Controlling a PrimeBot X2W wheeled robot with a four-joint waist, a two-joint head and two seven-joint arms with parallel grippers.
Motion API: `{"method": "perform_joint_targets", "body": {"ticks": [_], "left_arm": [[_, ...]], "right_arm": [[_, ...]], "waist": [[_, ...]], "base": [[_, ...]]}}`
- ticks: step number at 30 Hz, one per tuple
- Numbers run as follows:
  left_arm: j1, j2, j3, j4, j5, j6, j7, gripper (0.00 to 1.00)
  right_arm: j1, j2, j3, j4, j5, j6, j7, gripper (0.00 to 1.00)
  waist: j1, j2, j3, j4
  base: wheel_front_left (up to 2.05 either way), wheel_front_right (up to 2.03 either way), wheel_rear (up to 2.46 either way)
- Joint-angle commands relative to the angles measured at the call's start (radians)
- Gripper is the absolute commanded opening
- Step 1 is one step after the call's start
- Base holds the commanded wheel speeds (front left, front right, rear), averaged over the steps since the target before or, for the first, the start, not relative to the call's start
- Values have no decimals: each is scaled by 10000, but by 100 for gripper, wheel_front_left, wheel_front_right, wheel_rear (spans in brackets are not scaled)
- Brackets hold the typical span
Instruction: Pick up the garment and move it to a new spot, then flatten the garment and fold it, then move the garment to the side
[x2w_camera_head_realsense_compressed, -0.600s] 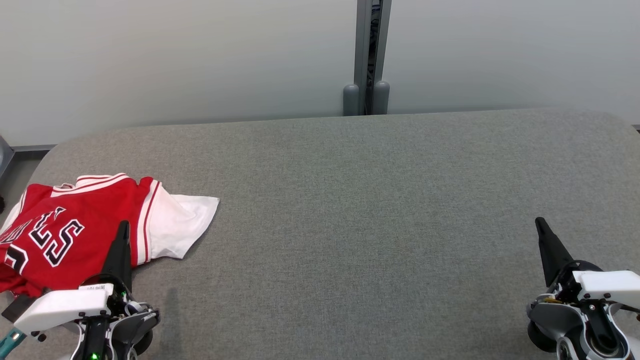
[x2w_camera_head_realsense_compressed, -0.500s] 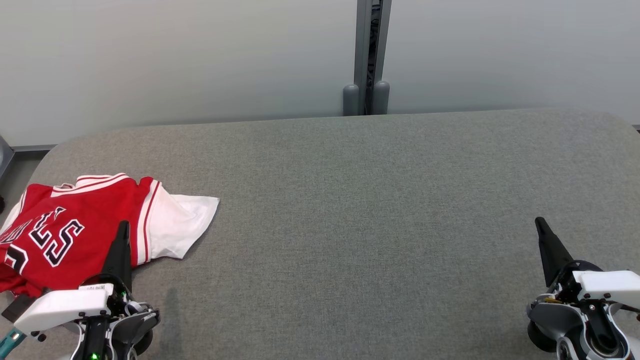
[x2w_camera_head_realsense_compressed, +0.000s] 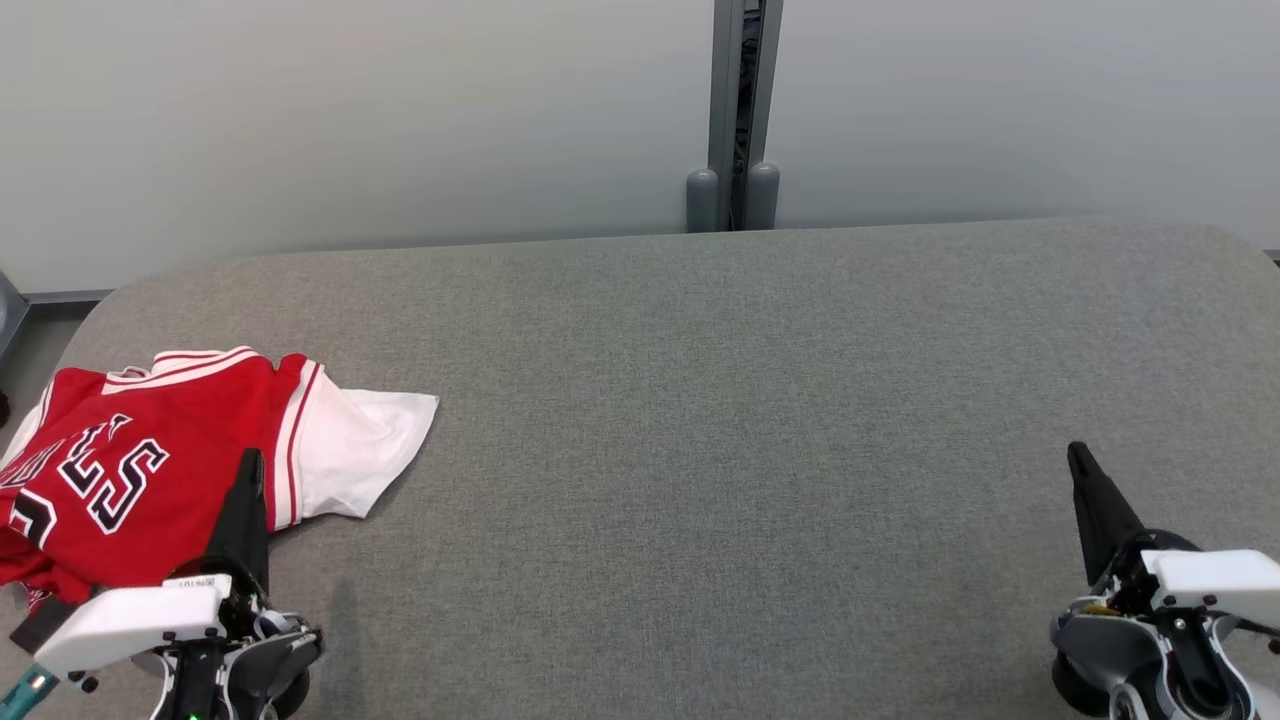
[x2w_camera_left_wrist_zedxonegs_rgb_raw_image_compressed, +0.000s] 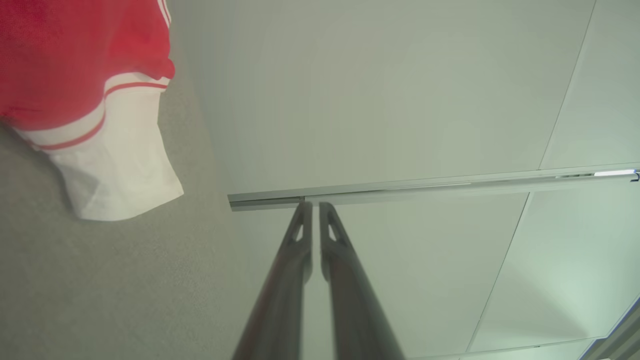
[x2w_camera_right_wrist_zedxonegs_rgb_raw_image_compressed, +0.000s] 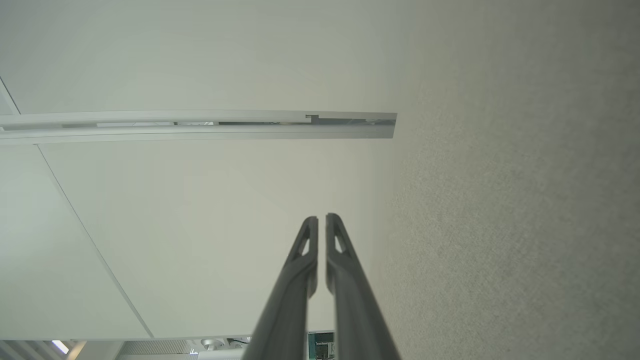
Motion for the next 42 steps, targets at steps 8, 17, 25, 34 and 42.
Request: {"method": "perform_joint_targets", "body": {"ticks": [8, 17, 25, 34, 42], "left_arm": [[212, -51, -301, 1, 10, 1, -229, 100], [230, 18, -669, -128, 730, 0, -760, 100], [225, -21, -663, -403, 2467, -2, -1127, 100], [332, -17, -751, -848, 4617, 8, -1505, 100], [405, -8, -1153, -1038, 6364, 343, -1812, 100]], "right_arm": [[193, 75, 312, 68, -51, -3, -253, 100], [125, 14, 697, 28, -1131, -2, -700, 100], [134, 42, 851, -313, -2909, -1, -1039, 100], [143, 27, 1401, -719, -4787, 1, -1386, 100], [149, 3, 1869, -901, -6264, 2, -1672, 100]], "waist": [[0, 0, 12, -4], [0, 0, 40, -7], [0, 0, 87, 1], [0, 0, 124, -4], [0, 0, 133, -5]], "base": [[0, 0, 0], [0, 0, 0], [0, 0, 0], [0, 0, 0], [0, 0, 0]]}}
